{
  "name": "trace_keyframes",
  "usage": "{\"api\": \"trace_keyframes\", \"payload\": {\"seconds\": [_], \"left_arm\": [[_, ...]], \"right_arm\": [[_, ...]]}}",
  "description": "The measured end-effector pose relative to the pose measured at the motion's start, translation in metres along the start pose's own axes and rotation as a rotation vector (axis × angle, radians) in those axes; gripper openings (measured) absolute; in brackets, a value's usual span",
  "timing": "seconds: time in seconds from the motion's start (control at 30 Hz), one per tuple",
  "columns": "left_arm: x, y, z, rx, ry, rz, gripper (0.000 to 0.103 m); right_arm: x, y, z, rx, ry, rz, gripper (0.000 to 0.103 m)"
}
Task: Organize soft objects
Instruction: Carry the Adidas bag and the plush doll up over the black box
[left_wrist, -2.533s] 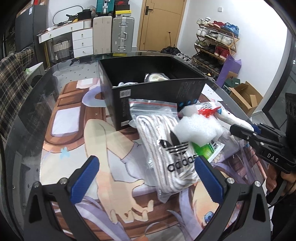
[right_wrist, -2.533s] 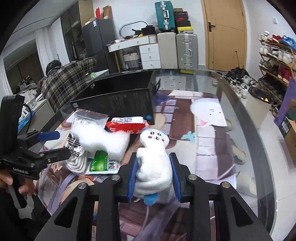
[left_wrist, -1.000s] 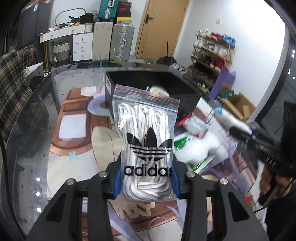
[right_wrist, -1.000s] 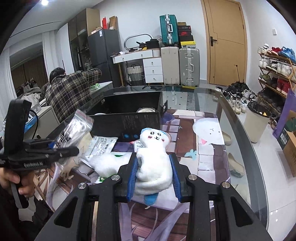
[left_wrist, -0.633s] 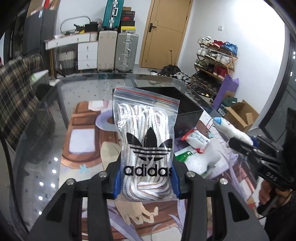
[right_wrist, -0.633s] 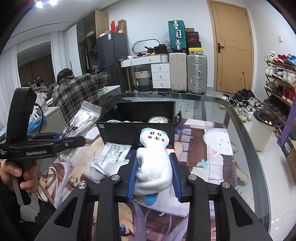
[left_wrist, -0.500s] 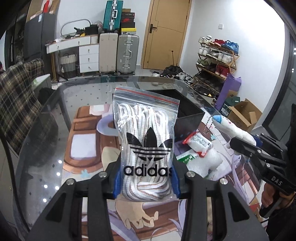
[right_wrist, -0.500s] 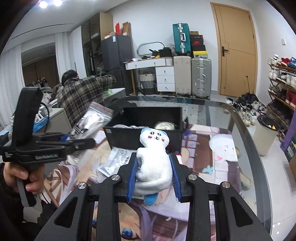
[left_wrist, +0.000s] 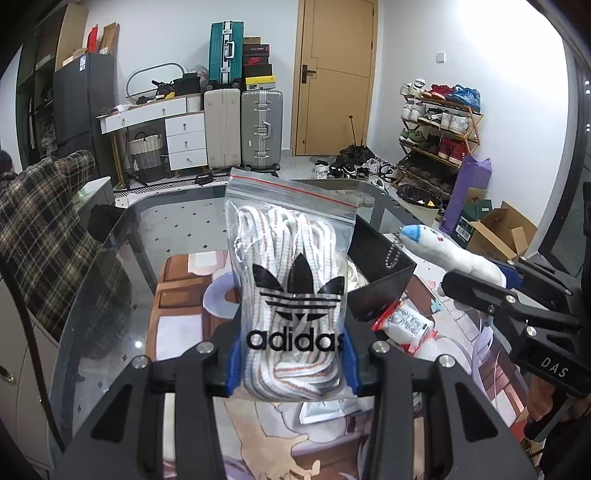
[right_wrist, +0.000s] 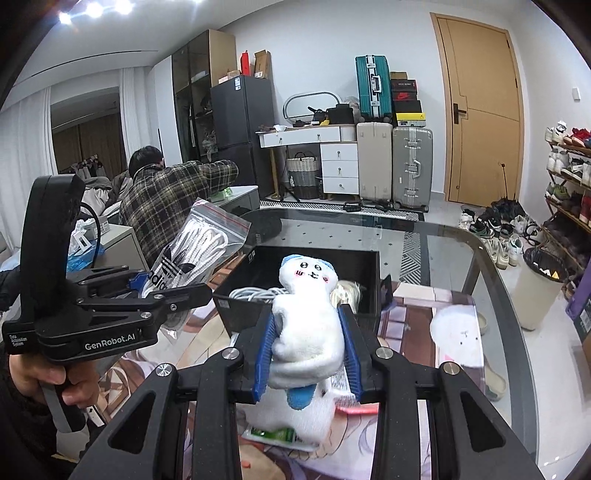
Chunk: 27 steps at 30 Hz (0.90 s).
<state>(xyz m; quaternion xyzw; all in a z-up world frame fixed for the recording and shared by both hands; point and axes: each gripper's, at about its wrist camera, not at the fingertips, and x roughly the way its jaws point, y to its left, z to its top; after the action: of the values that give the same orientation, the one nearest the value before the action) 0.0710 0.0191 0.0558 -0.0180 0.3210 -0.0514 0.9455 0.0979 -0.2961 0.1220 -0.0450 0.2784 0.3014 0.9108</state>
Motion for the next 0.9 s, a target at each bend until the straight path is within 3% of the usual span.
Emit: {"api": "trace_keyframes", "payload": {"seconds": [0.9], "left_arm": [[0.056, 0.009, 0.036, -0.034, 0.093, -0.067, 0.041]], "right_arm": [[0.046, -0.028, 0.023, 0.019, 0.048, -0.014, 0.033]]}}
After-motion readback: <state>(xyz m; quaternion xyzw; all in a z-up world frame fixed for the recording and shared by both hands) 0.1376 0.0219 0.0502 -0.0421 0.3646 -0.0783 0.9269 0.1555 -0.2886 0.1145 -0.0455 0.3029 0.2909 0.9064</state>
